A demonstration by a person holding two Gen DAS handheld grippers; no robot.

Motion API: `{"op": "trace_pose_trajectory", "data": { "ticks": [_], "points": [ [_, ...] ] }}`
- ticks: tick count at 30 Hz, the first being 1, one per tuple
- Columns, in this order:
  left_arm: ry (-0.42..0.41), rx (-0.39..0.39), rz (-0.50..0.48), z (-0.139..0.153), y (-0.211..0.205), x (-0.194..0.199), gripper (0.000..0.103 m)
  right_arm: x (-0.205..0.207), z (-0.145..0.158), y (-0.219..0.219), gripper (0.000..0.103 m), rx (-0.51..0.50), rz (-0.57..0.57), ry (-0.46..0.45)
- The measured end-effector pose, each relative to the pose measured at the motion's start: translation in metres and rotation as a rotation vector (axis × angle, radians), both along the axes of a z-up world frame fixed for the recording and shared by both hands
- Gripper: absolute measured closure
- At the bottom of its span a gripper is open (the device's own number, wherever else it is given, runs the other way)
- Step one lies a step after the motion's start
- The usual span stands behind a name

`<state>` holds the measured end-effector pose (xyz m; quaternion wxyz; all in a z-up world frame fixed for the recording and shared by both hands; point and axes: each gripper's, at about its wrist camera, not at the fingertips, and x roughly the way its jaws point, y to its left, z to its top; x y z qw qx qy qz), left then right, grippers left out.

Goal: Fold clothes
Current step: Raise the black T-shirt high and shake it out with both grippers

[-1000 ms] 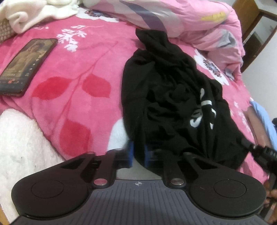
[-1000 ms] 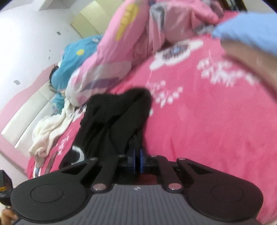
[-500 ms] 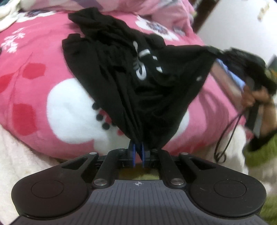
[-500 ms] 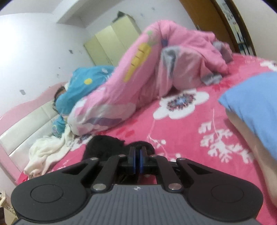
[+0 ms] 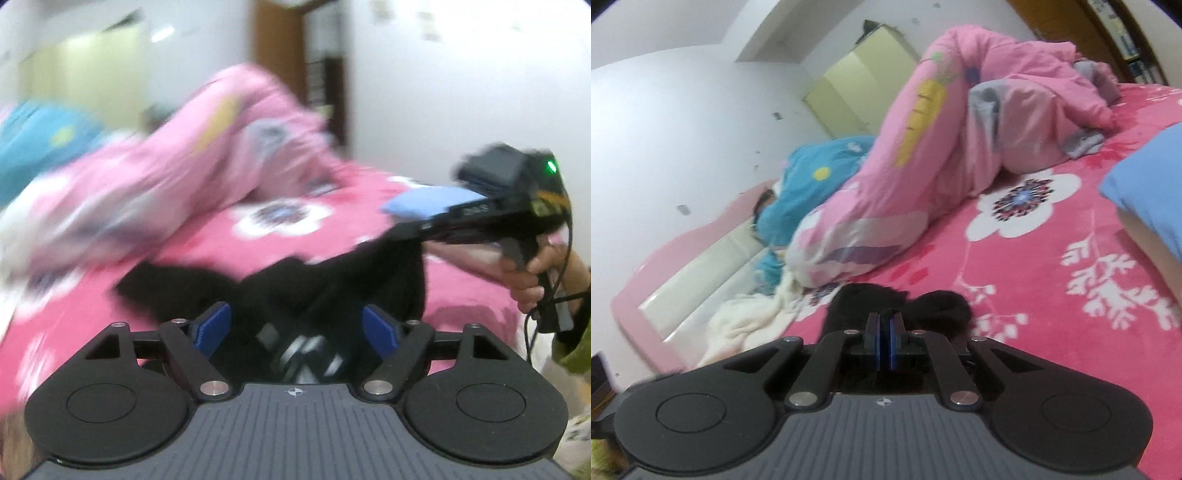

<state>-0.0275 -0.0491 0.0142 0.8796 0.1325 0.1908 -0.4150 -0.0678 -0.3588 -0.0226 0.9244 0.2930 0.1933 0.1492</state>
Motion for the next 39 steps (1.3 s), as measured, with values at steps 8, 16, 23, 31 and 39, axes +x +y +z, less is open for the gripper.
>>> {"op": "trace_pose_trajectory", "data": {
  "ticks": [8,16,23,31,39],
  "points": [
    [-0.022,0.059,-0.314,-0.018,-0.078,0.033,0.024,0.008,0.009,0.007,0.098,0.017,0.104,0.032],
    [-0.056,0.089,-0.430,-0.028,-0.102,0.038,0.020,0.020,0.024,0.020,0.097,-0.034,0.242,0.022],
    [0.033,0.077,-0.380,-0.033,-0.107,0.062,0.086,0.027,0.016,0.013,0.097,0.009,0.219,0.059],
    [0.096,0.035,-0.242,-0.024,-0.105,0.093,0.095,0.015,0.014,-0.018,0.046,0.186,0.047,0.020],
    [0.158,-0.052,-0.072,0.001,-0.090,0.121,0.095,0.004,-0.025,0.023,0.043,0.223,0.190,0.218]
  ]
}}
